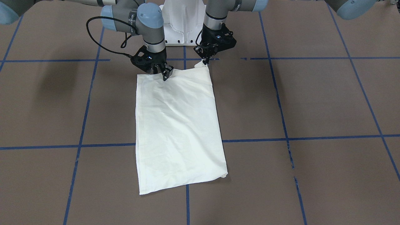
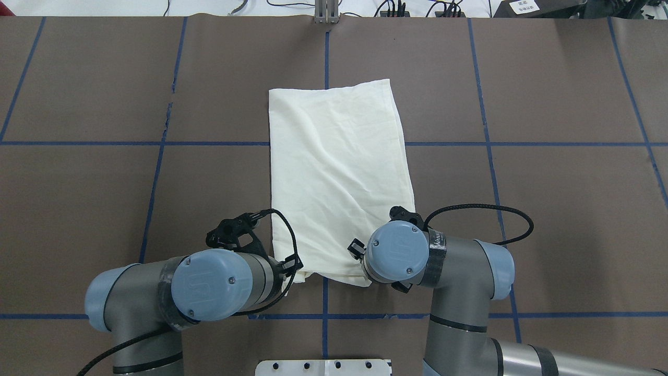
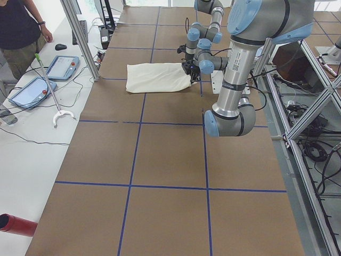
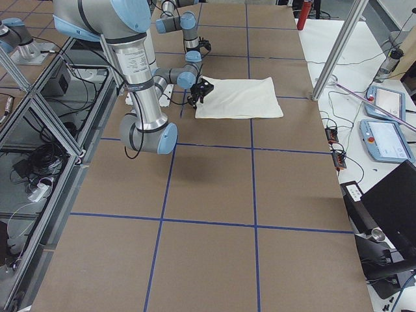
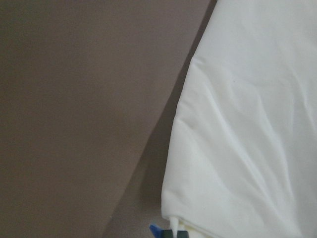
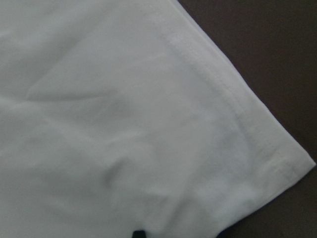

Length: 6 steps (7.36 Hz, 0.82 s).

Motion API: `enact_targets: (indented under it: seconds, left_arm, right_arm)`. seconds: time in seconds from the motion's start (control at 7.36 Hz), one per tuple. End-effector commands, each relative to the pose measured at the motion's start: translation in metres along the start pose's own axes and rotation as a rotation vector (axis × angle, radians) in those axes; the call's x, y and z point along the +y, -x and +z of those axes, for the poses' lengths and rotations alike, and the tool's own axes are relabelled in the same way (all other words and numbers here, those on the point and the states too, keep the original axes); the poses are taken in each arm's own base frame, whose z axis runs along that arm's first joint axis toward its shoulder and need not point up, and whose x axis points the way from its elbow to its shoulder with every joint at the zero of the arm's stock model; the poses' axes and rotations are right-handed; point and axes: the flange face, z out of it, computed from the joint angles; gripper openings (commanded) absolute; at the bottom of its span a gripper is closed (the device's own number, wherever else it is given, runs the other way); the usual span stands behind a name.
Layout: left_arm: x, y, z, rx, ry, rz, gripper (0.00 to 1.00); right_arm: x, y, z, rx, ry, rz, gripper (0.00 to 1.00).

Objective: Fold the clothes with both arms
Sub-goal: 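Grasp the near corners of the folded shirt with both grippers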

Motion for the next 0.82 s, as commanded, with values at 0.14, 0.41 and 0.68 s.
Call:
enact_targets:
  seconds: [0.14, 0.41, 0.68]
  left_arm:
    - [0.001, 0.000, 0.001, 0.000, 0.003, 0.001, 0.00]
    - [0.002, -0.001, -0.001, 0.003, 0.006, -0.001, 0.00]
    - [0.002, -0.003, -0.004, 0.009, 0.008, 0.001, 0.00]
  right_arm:
    - [-0.003, 0.002, -0.002, -0.005, -0.002, 0.005, 0.00]
    - [-0.001, 0.007, -0.008, -0.021, 0.001, 0.006, 0.00]
    - [-0.004, 0.013, -0.014, -0.050, -0.003, 0.007, 0.00]
